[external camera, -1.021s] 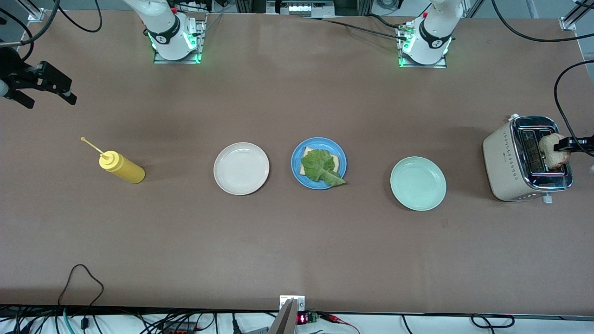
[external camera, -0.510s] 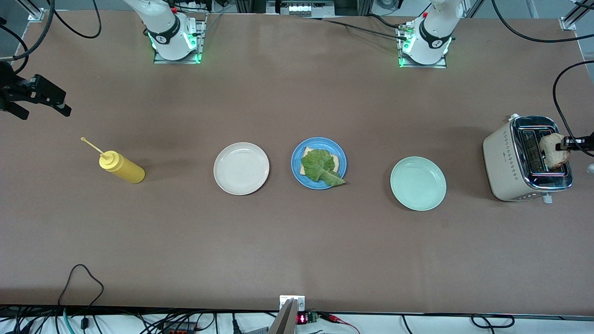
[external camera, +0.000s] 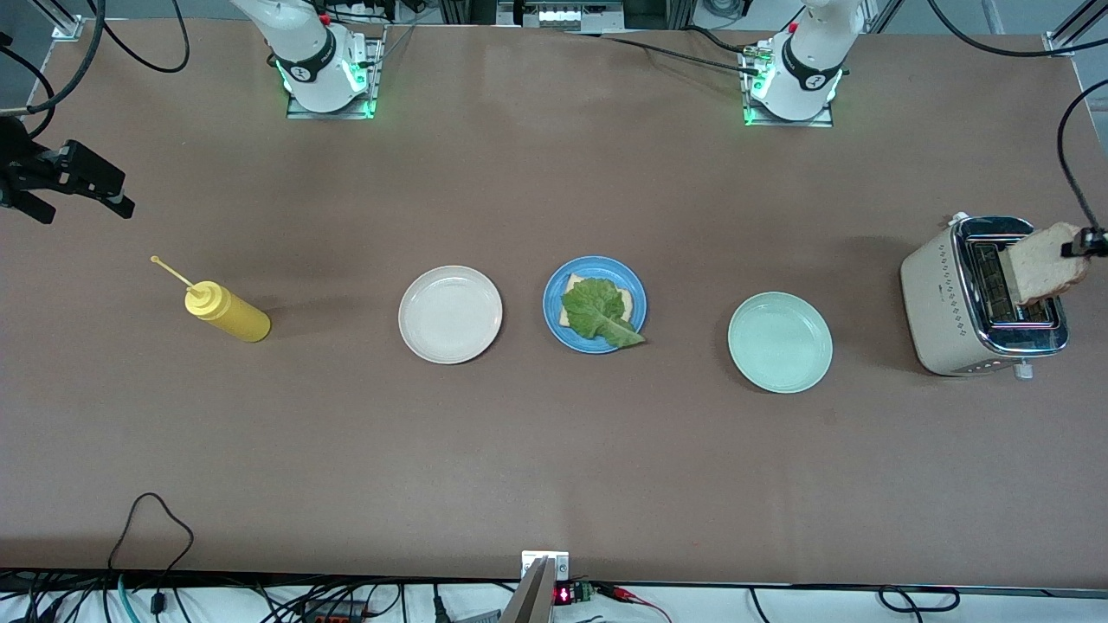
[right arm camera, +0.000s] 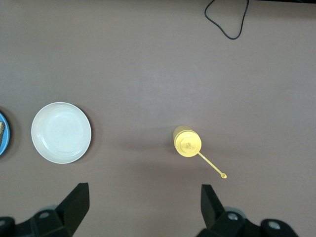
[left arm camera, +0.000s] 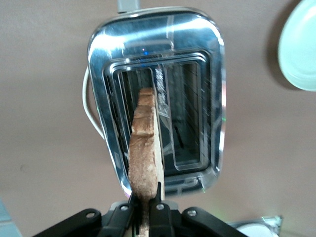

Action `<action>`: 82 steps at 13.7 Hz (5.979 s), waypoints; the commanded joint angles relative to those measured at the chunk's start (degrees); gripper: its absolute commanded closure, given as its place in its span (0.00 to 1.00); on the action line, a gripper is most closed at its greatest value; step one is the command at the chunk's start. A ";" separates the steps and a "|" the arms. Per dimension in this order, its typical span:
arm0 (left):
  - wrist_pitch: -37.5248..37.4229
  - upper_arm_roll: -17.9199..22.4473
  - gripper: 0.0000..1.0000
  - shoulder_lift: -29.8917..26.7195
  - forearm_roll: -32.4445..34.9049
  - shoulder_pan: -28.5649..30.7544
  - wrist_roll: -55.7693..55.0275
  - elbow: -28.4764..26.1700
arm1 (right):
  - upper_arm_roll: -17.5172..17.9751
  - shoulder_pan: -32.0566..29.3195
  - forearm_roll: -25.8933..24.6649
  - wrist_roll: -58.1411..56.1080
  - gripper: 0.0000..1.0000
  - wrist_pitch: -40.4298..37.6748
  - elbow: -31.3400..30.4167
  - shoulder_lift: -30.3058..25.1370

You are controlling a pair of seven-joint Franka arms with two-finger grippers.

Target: Make sandwich in blue plate with both arms

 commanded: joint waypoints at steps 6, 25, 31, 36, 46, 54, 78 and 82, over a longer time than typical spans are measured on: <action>-19.65 -1.43 0.99 0.03 0.98 -7.46 0.77 12.48 | 0.51 -0.40 -1.63 0.84 0.00 -0.38 -0.41 0.08; 12.10 -2.75 1.00 15.49 -47.97 -40.87 -21.66 6.53 | 0.51 -0.22 -1.80 0.84 0.00 -0.38 -0.51 -0.01; 23.73 -2.75 1.00 14.27 -60.44 -41.85 -1.79 -8.59 | 0.51 -0.22 -1.72 0.75 0.00 -0.38 -0.51 -0.10; 24.54 -2.75 1.00 15.06 -69.68 -42.12 1.74 -12.74 | 0.51 -0.22 -1.81 0.84 0.00 -0.38 -0.59 -0.10; 24.72 -2.66 0.99 18.83 -74.70 -42.12 9.30 -13.71 | 0.51 -0.22 -1.81 0.84 0.00 -0.29 -0.59 -0.10; 24.54 -1.70 0.00 19.28 -73.73 -41.68 9.21 -13.36 | 0.51 -0.31 -1.72 0.84 0.00 -0.29 -0.59 -0.01; 3.41 0.06 0.00 -2.08 -2.10 -39.75 -17.68 -3.73 | 0.51 -0.22 -1.80 -0.04 0.00 0.32 -0.15 0.34; -6.75 -0.81 0.00 -4.35 -2.54 -33.35 -17.07 7.12 | 0.51 -0.31 -1.81 -0.04 0.00 0.24 -0.24 0.34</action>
